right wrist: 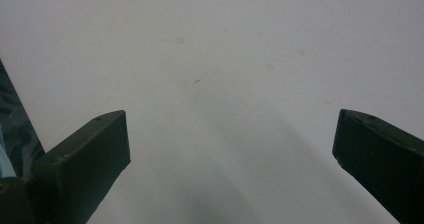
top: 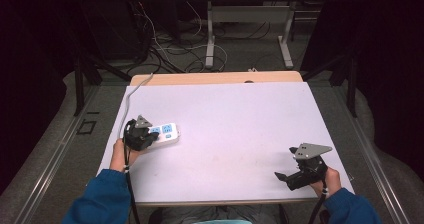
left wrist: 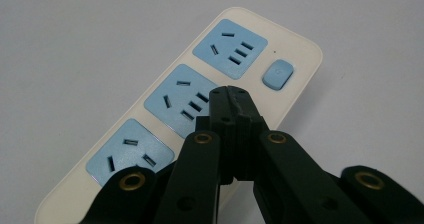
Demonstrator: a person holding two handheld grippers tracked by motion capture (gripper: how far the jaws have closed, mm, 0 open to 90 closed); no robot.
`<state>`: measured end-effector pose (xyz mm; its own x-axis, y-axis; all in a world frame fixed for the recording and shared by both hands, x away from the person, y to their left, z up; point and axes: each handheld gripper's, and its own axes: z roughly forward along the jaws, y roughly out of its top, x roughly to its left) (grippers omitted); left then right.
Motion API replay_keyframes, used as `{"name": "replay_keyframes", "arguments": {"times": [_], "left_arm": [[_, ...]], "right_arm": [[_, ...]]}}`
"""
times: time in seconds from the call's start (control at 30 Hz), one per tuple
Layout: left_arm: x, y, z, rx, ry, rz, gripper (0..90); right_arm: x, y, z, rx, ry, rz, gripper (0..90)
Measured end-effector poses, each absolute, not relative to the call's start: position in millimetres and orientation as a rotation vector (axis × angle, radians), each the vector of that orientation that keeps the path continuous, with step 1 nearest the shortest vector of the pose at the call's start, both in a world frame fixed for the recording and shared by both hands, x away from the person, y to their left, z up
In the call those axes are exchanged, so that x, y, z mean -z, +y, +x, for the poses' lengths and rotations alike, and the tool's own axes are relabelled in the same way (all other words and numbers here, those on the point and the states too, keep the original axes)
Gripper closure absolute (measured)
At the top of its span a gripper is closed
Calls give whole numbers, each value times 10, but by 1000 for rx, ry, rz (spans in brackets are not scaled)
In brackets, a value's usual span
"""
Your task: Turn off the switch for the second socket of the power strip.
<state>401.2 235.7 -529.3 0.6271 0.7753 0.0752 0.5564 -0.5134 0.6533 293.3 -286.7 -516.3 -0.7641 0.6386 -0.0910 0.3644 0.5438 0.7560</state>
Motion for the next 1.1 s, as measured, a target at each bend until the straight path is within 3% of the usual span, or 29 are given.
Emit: {"name": "replay_keyframes", "arguments": {"times": [0.23,1.1], "left_arm": [[5308,2307,3980,-549,1018,2268,900],[5310,2351,3995,-500,1024,2253,900]], "right_arm": [[5162,-2868,2931,-1070,2427,823,11],[5167,-2867,2933,-1074,2432,830,11]]}}
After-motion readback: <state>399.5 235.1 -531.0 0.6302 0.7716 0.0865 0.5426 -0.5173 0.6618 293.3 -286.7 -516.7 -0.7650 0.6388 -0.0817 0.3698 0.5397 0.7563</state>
